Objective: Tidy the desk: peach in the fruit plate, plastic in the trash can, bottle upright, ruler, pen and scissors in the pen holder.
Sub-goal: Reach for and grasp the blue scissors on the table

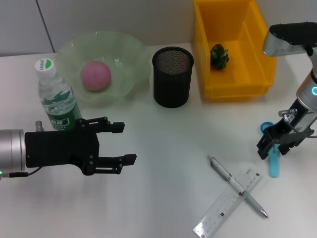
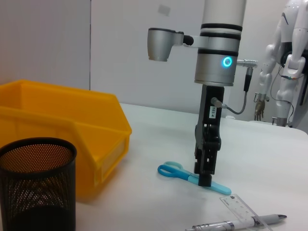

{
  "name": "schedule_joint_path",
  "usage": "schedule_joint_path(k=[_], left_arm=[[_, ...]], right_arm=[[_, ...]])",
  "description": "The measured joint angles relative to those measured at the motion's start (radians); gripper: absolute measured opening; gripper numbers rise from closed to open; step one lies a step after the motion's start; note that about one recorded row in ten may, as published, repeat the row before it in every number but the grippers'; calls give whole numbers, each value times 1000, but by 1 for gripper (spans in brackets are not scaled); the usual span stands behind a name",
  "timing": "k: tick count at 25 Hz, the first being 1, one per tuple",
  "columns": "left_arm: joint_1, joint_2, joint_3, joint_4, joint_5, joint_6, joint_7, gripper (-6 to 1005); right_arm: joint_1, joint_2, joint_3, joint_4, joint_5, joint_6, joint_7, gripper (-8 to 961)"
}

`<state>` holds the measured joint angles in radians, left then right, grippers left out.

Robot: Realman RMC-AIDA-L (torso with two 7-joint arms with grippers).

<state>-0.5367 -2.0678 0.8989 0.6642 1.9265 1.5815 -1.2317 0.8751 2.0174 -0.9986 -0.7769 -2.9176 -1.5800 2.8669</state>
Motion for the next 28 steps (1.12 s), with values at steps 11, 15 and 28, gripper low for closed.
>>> schedule_joint_path(k=[11,15,28], left_arm=[[0,0,0,0,0,6,0,832],[0,0,-3,1,0,13,0,832],[0,0,-6,2,-2,19,-1,832]], right_arm=[[2,-3,0,4,0,-2,0,551],[1,-3,-1,4,0,-3,0,551],[-7,-16,-5,-14,-2,-13,0,550]])
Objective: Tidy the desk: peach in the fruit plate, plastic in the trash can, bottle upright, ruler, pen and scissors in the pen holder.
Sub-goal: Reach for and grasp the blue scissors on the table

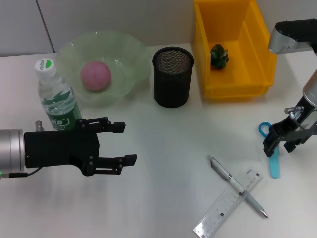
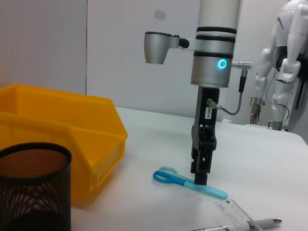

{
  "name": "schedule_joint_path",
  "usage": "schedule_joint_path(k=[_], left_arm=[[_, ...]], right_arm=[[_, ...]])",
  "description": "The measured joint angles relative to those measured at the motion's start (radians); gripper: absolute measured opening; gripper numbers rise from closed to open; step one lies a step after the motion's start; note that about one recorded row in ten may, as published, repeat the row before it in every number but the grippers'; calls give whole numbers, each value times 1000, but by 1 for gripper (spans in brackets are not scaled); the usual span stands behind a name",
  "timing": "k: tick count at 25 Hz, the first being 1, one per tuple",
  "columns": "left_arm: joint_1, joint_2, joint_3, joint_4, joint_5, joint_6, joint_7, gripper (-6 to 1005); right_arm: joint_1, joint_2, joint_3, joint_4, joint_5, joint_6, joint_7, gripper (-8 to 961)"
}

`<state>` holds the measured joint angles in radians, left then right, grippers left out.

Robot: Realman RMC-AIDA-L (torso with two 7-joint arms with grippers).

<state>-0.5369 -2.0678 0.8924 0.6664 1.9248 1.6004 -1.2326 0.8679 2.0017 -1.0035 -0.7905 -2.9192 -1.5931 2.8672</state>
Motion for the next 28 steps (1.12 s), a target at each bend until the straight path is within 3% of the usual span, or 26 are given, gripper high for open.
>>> schedule_joint_path(k=[8,28], left_arm=[[0,0,0,4,-1,0,-6,832],[-5,2,-1,7,-1,3,-13,832]], right_arm=[[5,9,-23,7,0,7,-1,549],[1,10,-26,19,0,21,-2,547]])
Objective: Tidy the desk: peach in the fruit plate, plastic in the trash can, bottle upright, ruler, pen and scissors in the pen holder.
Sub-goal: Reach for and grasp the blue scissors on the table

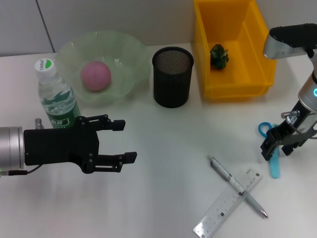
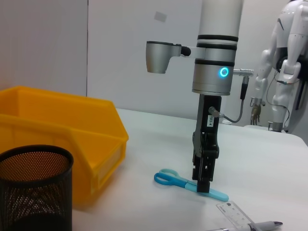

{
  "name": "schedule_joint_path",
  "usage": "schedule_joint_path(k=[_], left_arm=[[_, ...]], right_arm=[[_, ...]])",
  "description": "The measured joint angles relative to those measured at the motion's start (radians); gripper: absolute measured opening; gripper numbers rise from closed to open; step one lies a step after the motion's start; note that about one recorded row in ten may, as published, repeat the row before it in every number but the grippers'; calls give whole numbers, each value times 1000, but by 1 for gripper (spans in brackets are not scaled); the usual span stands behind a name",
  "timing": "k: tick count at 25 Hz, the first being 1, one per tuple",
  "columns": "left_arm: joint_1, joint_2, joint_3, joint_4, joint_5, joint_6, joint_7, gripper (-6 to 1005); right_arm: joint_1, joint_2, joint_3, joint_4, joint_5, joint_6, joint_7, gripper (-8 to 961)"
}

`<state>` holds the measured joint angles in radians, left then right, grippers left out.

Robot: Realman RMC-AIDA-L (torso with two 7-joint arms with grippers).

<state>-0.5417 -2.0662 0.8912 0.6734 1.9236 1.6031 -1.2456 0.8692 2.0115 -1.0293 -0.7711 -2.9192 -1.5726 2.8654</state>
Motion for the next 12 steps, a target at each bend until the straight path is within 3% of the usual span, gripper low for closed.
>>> schedule_joint_path(k=[12], left_arm=[[0,0,0,0,0,5,0,832]], right_arm=[[3,0,-12,10,0,7,0,546]])
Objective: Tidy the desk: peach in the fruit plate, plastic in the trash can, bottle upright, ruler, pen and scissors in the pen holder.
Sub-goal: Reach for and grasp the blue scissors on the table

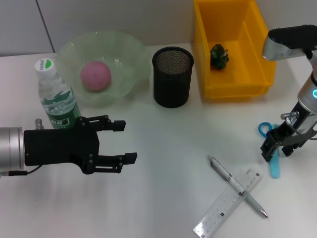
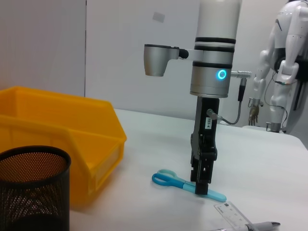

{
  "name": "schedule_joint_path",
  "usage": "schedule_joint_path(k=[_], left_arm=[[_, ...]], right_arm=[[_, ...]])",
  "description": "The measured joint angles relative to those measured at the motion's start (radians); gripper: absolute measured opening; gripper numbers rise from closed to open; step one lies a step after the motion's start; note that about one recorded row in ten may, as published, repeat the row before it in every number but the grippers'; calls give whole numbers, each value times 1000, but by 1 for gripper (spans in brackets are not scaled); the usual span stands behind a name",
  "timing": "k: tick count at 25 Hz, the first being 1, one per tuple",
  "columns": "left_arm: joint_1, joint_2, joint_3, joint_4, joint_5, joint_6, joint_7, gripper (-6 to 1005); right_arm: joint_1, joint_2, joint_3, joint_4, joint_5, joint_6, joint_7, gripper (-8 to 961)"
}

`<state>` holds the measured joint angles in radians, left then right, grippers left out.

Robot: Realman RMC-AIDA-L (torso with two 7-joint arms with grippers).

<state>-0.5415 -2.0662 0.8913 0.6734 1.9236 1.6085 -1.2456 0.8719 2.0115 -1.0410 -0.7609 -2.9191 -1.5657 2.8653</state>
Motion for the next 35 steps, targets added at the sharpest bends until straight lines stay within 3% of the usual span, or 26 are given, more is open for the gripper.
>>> schedule_joint_path(k=[22,26,35], left_arm=[[0,0,-1,2,-2,1,0,832],[0,1,-2,3,-9,2,0,832],[0,2,-2,5,-9,4,0,832]], right_arm=[[8,1,-14,7,0,4,0,517],[10,0,-14,8,0,3,0,306],[10,-2,-14,7,0,2,-1,310]])
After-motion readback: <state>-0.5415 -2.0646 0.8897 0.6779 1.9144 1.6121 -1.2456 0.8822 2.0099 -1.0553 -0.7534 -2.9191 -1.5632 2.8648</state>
